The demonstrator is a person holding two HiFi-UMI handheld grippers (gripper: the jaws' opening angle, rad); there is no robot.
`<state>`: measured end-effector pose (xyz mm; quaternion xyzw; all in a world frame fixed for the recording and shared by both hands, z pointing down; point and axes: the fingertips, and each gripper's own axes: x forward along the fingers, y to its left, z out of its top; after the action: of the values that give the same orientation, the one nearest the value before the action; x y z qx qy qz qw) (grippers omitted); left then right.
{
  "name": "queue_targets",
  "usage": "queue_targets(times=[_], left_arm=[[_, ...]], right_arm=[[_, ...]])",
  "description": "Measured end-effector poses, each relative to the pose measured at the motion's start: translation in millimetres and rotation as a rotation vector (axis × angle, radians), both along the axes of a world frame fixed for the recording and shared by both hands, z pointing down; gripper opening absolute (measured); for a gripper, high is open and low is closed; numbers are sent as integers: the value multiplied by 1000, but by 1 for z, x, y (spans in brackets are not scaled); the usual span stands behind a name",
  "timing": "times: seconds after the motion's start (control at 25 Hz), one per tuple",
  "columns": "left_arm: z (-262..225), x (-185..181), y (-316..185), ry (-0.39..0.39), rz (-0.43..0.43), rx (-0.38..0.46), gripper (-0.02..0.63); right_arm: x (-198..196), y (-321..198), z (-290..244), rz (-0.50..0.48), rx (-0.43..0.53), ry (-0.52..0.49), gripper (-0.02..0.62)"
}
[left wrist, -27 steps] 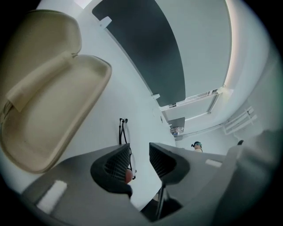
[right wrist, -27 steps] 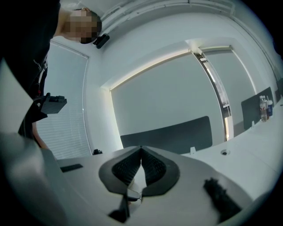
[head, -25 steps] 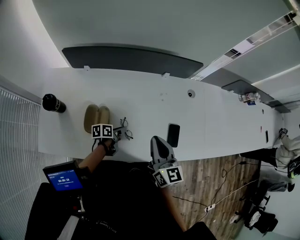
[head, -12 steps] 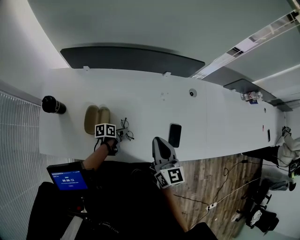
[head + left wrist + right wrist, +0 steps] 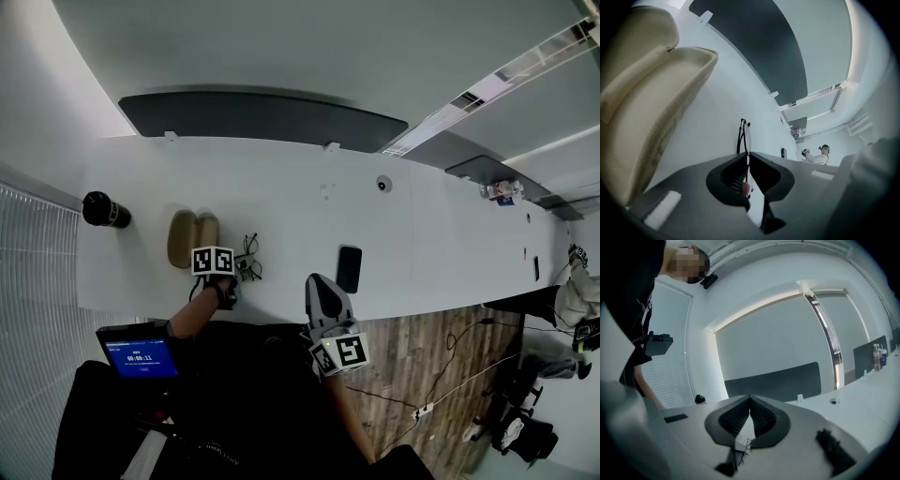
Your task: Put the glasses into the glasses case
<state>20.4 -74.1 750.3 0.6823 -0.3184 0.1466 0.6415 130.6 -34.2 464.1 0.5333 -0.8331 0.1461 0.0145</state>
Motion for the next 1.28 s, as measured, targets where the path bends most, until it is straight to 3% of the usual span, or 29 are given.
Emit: queue_targets(times=[0.4,0.8,1.04,1.28], left_arm=[[-32,-2,-9,127,-11,36,21],[-140,-54,-22,258,-69,181,21],[-190,-104,-39,261,-121,304,23],[-168,-143,-39,243,-169,266,23]], right_arm=[[-4,-4,11,-20,-2,21,8],[-23,-16,11,-55,2,10,8],[-40,-23,17,-96,3,18,8],[-51,-27,17,-131,2,25,8]])
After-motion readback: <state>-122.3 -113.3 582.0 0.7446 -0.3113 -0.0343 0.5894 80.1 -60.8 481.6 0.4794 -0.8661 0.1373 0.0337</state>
